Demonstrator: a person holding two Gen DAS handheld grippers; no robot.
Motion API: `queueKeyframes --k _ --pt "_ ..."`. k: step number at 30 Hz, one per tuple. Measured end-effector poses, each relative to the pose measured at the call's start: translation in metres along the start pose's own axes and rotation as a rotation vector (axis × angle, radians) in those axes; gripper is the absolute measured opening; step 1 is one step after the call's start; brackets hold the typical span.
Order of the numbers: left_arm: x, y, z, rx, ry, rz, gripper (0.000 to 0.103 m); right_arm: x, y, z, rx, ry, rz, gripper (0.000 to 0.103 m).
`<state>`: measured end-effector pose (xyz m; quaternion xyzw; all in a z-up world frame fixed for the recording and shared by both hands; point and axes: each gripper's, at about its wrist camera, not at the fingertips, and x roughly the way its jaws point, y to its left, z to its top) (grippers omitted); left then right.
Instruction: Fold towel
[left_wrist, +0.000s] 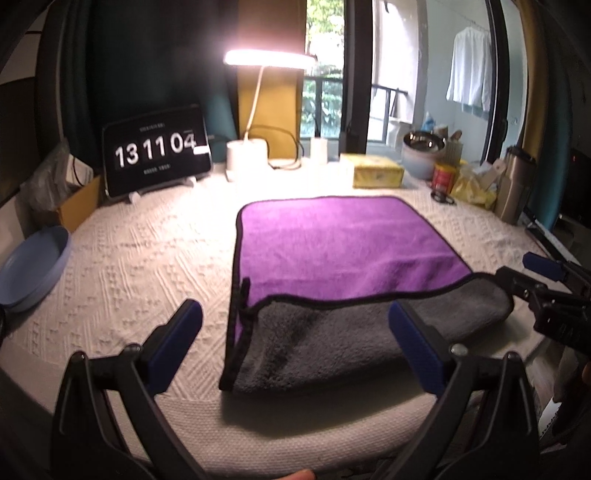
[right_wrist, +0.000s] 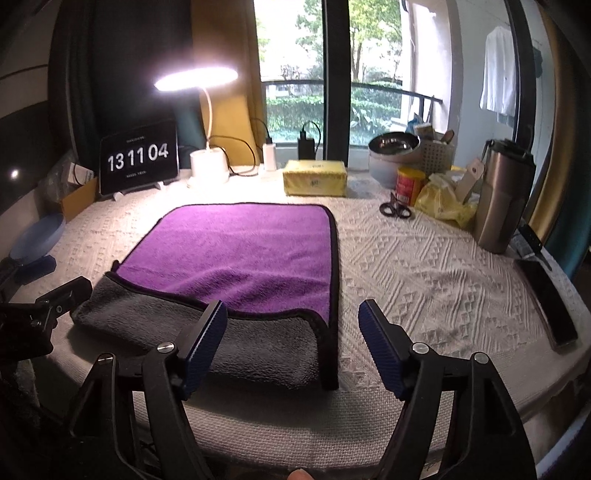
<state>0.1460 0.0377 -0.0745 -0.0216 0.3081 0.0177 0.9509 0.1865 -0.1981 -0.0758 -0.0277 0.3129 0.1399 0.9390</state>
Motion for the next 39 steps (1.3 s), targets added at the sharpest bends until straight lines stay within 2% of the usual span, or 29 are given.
queueKeyframes --k 3,5,10,13,15,16,17,18,20,21,23,27,39 --pt "0.015 0.000 -0.005 0.003 0.042 0.000 0.099 0.011 -0.003 -0.004 0.008 0.031 0.006 0.071" --pt "0.024 0.000 -0.008 0.003 0.076 -0.004 0.088 0.018 -0.004 -0.007 0.009 0.050 0.010 0.070" --pt "0.043 0.003 -0.015 -0.007 0.146 -0.010 0.077 0.032 -0.005 -0.010 0.008 0.093 0.030 0.059" --pt "0.050 0.003 -0.017 -0.008 0.170 -0.016 0.066 0.037 -0.005 -0.011 -0.001 0.104 0.037 0.055" --pt "0.051 0.002 -0.019 -0.003 0.174 -0.015 0.065 0.040 -0.004 -0.011 -0.010 0.109 0.043 0.047" --pt "0.051 0.002 -0.019 0.000 0.175 -0.017 0.063 0.041 -0.003 -0.012 -0.014 0.111 0.044 0.046" --pt "0.051 0.002 -0.019 0.001 0.175 -0.017 0.057 0.042 -0.002 -0.012 -0.021 0.111 0.044 0.043" --pt "0.051 0.002 -0.019 0.000 0.173 -0.023 0.053 0.042 -0.001 -0.012 -0.028 0.109 0.041 0.035" --pt "0.048 0.002 -0.018 -0.004 0.166 -0.053 0.036 0.042 -0.001 -0.012 -0.036 0.106 0.035 0.024" --pt "0.047 0.002 -0.018 -0.004 0.163 -0.063 0.034 0.042 0.000 -0.012 -0.041 0.103 0.030 0.018" --pt "0.044 -0.002 -0.019 0.006 0.155 -0.068 0.020 0.040 0.000 -0.013 -0.052 0.094 0.020 0.012" --pt "0.036 -0.005 -0.017 0.012 0.135 -0.069 0.017 0.033 0.001 -0.011 -0.079 0.068 -0.002 0.008" --pt "0.013 -0.008 0.005 0.014 0.054 -0.087 0.016 0.010 0.003 0.014 -0.106 -0.036 -0.021 0.007"
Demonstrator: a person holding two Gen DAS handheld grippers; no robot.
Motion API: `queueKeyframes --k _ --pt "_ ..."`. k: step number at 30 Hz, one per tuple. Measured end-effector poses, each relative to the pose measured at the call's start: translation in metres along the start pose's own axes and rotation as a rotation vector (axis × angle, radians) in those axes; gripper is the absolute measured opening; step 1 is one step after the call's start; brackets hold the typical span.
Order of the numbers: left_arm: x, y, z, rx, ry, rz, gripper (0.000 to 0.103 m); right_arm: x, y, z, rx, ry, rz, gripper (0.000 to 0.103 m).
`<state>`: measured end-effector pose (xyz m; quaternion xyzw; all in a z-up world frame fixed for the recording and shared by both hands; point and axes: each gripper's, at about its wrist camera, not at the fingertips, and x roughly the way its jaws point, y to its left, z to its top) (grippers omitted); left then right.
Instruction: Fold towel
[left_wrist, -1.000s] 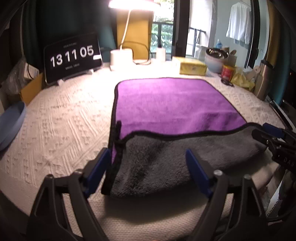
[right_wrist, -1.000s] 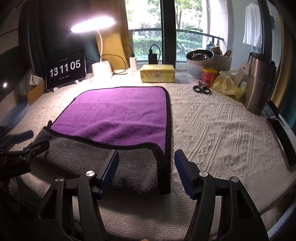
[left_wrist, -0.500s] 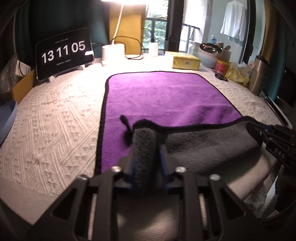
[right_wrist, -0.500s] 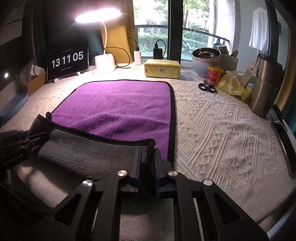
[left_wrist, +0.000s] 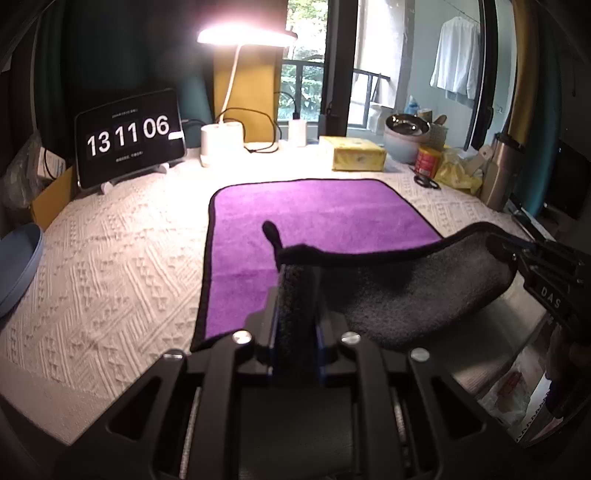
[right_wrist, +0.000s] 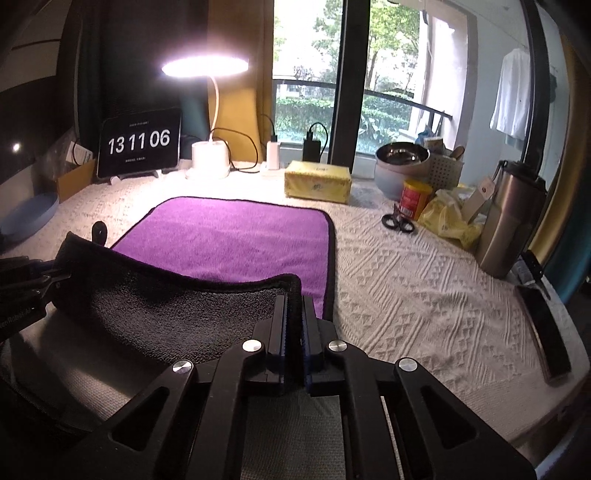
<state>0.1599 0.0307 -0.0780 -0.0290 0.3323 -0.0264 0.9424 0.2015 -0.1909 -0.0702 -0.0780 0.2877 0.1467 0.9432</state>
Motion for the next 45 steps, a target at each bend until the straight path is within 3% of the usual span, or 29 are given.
queueKeyframes --k 16,45 --pt "-0.002 0.002 0.039 0.011 -0.080 0.010 0.016 0.007 -0.009 0.036 -0.009 -0.079 0.004 0.007" --pt "0.040 0.023 0.102 0.029 -0.163 0.014 0.016 0.061 -0.019 0.095 -0.037 -0.149 -0.007 0.007"
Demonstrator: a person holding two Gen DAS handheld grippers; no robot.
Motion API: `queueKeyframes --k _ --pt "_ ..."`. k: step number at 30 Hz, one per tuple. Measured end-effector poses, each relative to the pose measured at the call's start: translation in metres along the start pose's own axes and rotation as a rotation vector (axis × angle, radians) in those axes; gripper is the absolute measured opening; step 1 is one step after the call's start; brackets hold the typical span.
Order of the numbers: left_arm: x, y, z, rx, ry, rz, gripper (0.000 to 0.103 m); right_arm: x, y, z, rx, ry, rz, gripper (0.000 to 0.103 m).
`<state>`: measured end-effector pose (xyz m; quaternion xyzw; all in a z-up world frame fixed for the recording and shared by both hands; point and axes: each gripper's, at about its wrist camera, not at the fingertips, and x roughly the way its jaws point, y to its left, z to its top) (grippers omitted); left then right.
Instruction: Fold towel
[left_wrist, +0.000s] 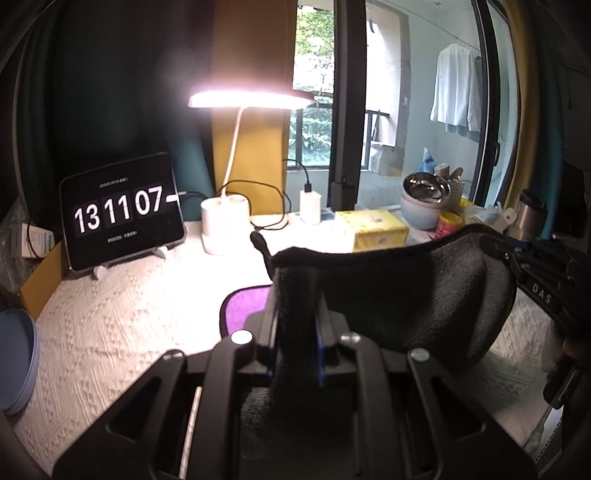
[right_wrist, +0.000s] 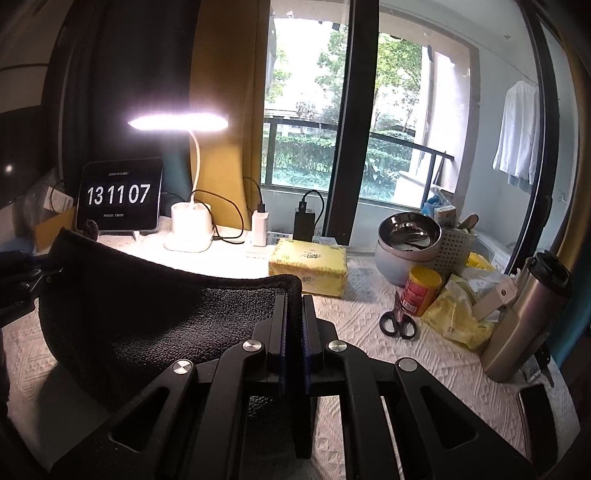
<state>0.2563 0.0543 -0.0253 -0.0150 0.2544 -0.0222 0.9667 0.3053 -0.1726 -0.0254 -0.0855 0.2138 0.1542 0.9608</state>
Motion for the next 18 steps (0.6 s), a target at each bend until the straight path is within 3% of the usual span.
queueKeyframes --k 18 --pt "0.055 0.012 0.021 0.021 0.015 0.028 0.016 0.056 -0.003 0.019 0.010 -0.002 0.009 0.007"
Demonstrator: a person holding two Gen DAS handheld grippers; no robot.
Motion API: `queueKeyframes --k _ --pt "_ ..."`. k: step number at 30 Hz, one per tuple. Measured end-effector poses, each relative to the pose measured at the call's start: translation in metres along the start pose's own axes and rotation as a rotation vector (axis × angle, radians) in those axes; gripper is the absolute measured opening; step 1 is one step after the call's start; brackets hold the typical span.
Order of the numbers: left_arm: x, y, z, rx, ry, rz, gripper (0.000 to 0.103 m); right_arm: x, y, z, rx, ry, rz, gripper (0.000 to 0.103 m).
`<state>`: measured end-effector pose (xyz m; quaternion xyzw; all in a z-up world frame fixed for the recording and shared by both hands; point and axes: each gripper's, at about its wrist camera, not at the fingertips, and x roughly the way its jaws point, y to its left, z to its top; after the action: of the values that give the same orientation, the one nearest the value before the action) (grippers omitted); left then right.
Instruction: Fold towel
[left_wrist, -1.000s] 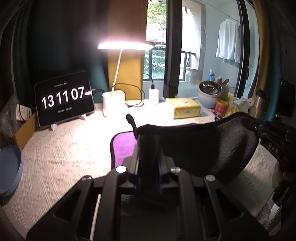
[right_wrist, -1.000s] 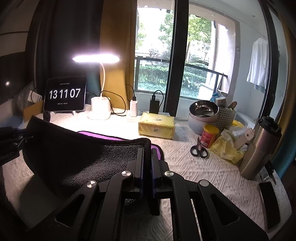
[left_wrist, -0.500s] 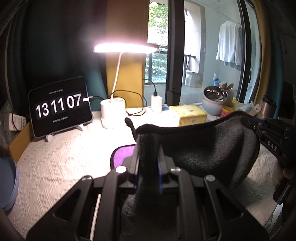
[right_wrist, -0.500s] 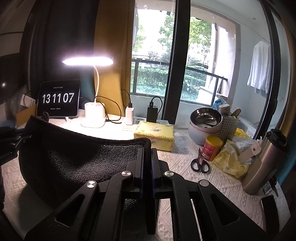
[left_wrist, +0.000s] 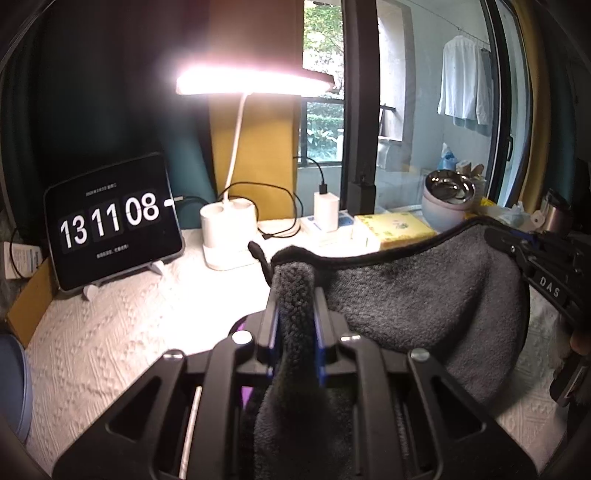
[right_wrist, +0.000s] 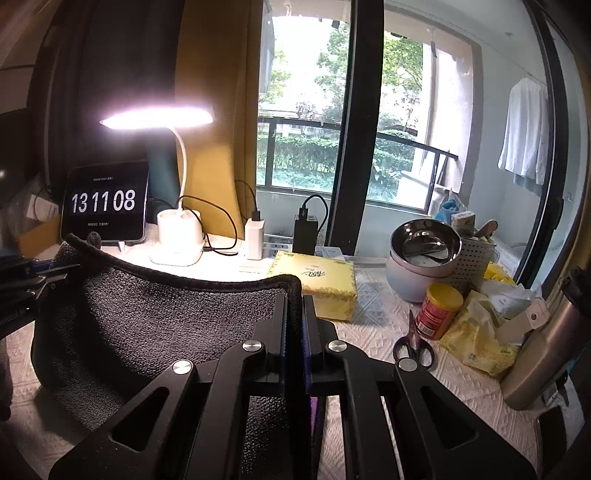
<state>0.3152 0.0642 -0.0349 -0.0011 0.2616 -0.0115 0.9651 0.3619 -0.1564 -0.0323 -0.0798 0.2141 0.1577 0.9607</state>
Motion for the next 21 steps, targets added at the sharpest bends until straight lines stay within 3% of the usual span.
queueKeyframes --k 10,21 --pt "0.038 0.007 -0.002 0.007 0.041 0.015 0.016 0.035 -0.004 -0.001 0.014 0.034 0.004 0.007" --pt "0.083 0.014 -0.019 -0.011 0.138 0.021 0.016 0.076 -0.003 -0.012 0.016 0.137 0.002 0.007"
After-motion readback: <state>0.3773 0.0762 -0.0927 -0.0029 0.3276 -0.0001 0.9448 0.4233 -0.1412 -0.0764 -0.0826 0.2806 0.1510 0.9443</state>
